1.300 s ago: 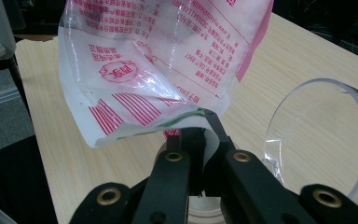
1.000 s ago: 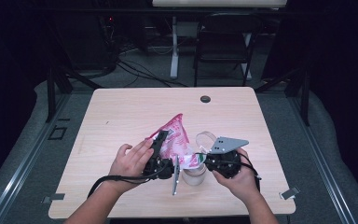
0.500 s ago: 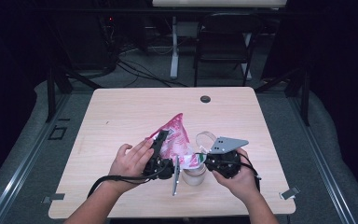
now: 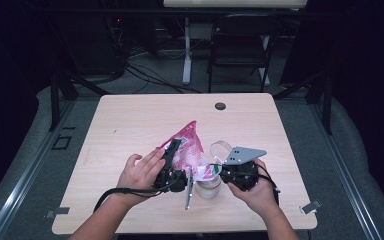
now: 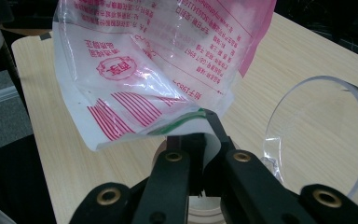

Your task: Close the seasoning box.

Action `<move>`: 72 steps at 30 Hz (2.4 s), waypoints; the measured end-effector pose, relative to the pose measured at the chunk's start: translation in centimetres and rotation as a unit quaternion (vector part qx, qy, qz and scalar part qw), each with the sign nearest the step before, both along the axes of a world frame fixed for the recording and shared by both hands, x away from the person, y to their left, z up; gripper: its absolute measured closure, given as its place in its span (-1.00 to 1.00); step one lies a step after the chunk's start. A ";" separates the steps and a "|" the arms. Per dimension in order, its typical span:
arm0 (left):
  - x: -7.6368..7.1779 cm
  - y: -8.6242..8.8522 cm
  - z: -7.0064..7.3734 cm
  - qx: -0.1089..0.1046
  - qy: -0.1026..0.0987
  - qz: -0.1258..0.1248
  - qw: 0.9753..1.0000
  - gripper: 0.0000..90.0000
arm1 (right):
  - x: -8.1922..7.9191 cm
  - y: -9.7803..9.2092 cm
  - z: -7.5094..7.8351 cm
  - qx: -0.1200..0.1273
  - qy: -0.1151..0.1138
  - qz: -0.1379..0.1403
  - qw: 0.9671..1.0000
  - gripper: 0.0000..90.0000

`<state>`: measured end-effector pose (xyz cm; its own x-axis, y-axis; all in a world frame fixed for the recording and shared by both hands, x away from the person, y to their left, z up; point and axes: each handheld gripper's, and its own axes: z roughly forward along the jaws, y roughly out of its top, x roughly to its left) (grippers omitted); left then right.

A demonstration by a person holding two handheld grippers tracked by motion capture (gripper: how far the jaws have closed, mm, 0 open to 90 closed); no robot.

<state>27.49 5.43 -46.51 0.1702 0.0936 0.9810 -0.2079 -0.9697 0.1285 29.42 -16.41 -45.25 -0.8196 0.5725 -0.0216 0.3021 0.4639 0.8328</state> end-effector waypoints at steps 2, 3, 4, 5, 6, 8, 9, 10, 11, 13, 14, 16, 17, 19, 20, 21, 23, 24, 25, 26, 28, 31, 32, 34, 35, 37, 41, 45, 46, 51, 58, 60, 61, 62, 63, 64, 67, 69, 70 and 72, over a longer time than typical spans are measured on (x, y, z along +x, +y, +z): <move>0.0 0.0 0.0 0.002 0.000 0.000 1.000 0.41 | 0.0 0.0 0.0 0.000 0.000 0.000 1.000 1.00; 0.0 0.0 0.0 0.002 0.000 0.000 1.000 0.41 | 0.0 0.0 0.0 0.000 0.000 0.000 1.000 1.00; 0.0 0.0 0.0 0.000 -0.001 0.000 1.000 0.41 | 0.0 0.0 0.0 0.000 0.000 -0.001 1.000 1.00; 0.0 0.0 0.0 0.001 -0.001 0.000 1.000 0.41 | 0.0 0.0 0.0 0.000 0.000 0.000 1.000 1.00; 0.0 0.0 0.1 0.001 -0.001 0.000 1.000 0.41 | 0.0 0.0 0.0 0.000 0.000 0.000 1.000 1.00; -0.1 0.0 0.0 -0.001 0.001 0.001 1.000 0.41 | 0.0 0.0 0.0 0.001 0.000 0.000 1.000 1.00; -0.1 0.0 0.1 0.000 -0.001 -0.001 1.000 0.41 | 0.0 0.0 0.0 0.001 0.000 0.000 1.000 1.00; -0.1 0.0 0.1 0.001 -0.002 -0.001 1.000 0.41 | 0.0 0.0 0.0 -0.001 -0.001 -0.001 1.000 1.00; -0.1 -0.1 0.1 -0.001 -0.002 -0.002 1.000 0.41 | 0.0 0.0 0.0 -0.001 -0.001 -0.001 1.000 1.00; -0.1 -0.1 0.1 -0.001 -0.002 -0.003 1.000 0.41 | 0.0 0.0 0.0 0.003 0.000 -0.001 1.000 1.00; -0.1 -0.1 0.1 -0.001 -0.002 -0.003 1.000 0.41 | 0.0 0.0 0.0 0.003 0.000 -0.001 1.000 1.00; -0.1 -0.1 0.1 -0.001 -0.002 -0.003 1.000 0.41 | 0.0 0.0 0.0 0.003 0.000 -0.002 1.000 1.00; 0.0 -0.1 0.1 -0.001 -0.002 -0.003 1.000 0.41 | 0.0 0.0 0.0 0.003 0.000 -0.002 1.000 1.00; -0.1 -0.1 0.1 -0.002 0.000 -0.002 1.000 0.41 | 0.0 0.0 0.0 0.002 -0.001 -0.002 1.000 1.00; -0.1 -0.2 0.1 -0.001 0.000 -0.002 1.000 0.41 | 0.0 0.0 0.0 0.001 -0.001 -0.003 1.000 1.00; -0.1 -0.2 0.2 -0.001 0.000 -0.003 1.000 0.41 | 0.0 -0.1 0.0 0.000 -0.001 -0.002 1.000 1.00; -0.1 -0.2 0.2 0.000 0.000 -0.002 1.000 0.41 | 0.0 0.0 0.0 -0.001 -0.001 -0.002 1.000 1.00; -0.1 -0.2 0.2 0.002 -0.003 -0.004 1.000 0.41 | 0.0 0.0 0.0 -0.001 -0.002 -0.003 1.000 1.00; -0.1 -0.2 0.3 0.003 -0.003 -0.004 1.000 0.41 | 0.0 -0.1 0.0 -0.002 -0.002 -0.003 1.000 1.00; -0.1 -0.2 0.3 0.003 -0.003 -0.004 1.000 0.41 | 0.1 -0.1 -0.1 -0.002 -0.001 -0.003 1.000 1.00; -0.1 -0.2 0.2 0.001 -0.002 -0.003 1.000 0.41 | 0.1 -0.1 -0.1 -0.002 -0.001 -0.003 1.000 1.00; -0.1 -0.3 0.3 0.002 -0.004 -0.005 1.000 0.41 | 0.1 -0.1 -0.1 -0.002 -0.001 -0.004 1.000 1.00; -0.1 -0.3 0.3 0.001 -0.004 -0.006 1.000 0.41 | 0.1 -0.1 -0.1 -0.002 -0.001 -0.004 1.000 1.00; -0.1 -0.3 0.2 -0.001 -0.002 -0.005 1.000 0.41 | 0.1 -0.1 -0.1 -0.002 -0.001 -0.005 1.000 1.00; -0.1 -0.3 0.2 -0.001 -0.002 -0.005 1.000 0.41 | 0.1 -0.1 -0.1 -0.002 -0.001 -0.005 1.000 1.00; -0.1 -0.3 0.2 -0.001 -0.002 -0.005 1.000 0.42 | 0.1 -0.1 -0.1 -0.003 0.000 -0.005 1.000 1.00; -0.1 -0.3 0.2 0.000 -0.002 -0.005 1.000 0.42 | 0.1 -0.1 -0.1 -0.003 0.000 -0.004 1.000 1.00; -0.1 -0.3 0.3 0.001 -0.005 -0.007 1.000 0.42 | 0.1 -0.1 -0.2 -0.003 0.001 -0.004 1.000 1.00; -0.1 -0.4 0.4 0.001 -0.006 -0.007 1.000 0.42 | 0.1 -0.1 -0.2 -0.003 0.001 -0.004 1.000 1.00; -0.1 -0.4 0.5 0.000 -0.009 -0.007 1.000 0.42 | 0.1 -0.1 -0.2 -0.005 0.001 -0.004 1.000 1.00; -0.2 -0.4 0.6 -0.003 -0.009 -0.007 1.000 0.42 | 0.2 -0.1 -0.2 -0.006 0.002 -0.004 1.000 1.00; -0.2 -0.4 0.6 -0.002 -0.009 -0.006 1.000 0.42 | 0.2 -0.1 -0.2 -0.007 0.002 -0.004 1.000 1.00; -0.2 -0.4 0.6 -0.003 -0.009 -0.007 1.000 0.42 | 0.2 -0.1 -0.2 -0.007 0.002 -0.004 1.000 1.00; -0.2 -0.4 0.6 -0.002 -0.009 -0.007 1.000 0.42 | 0.2 -0.1 -0.2 -0.007 0.003 -0.004 1.000 1.00; -0.2 -0.4 0.7 -0.001 -0.012 -0.009 1.000 0.42 | 0.2 -0.1 -0.2 -0.007 0.002 -0.004 1.000 1.00; -0.2 -0.4 0.7 -0.001 -0.012 -0.008 1.000 0.42 | 0.2 -0.1 -0.2 -0.007 0.002 -0.004 1.000 1.00; -0.2 -0.4 0.7 0.000 -0.012 -0.008 1.000 0.42 | 0.2 -0.2 -0.3 -0.007 0.003 -0.004 1.000 1.00; -0.2 -0.4 0.7 0.000 -0.012 -0.009 1.000 0.42 | 0.2 -0.2 -0.3 -0.008 0.003 -0.004 1.000 1.00; -0.2 -0.4 0.7 -0.001 -0.013 -0.009 1.000 0.42 | 0.2 -0.2 -0.3 -0.009 0.003 -0.004 1.000 1.00; -0.2 -0.4 0.7 -0.003 -0.014 -0.010 1.000 0.42 | 0.2 -0.2 -0.3 -0.009 0.003 -0.005 1.000 1.00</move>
<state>27.26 4.98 -45.79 0.1455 0.0954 0.9847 -0.2306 -0.9647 0.1276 29.66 -16.58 -45.53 -0.8141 0.5800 -0.0280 0.3110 0.4763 0.8225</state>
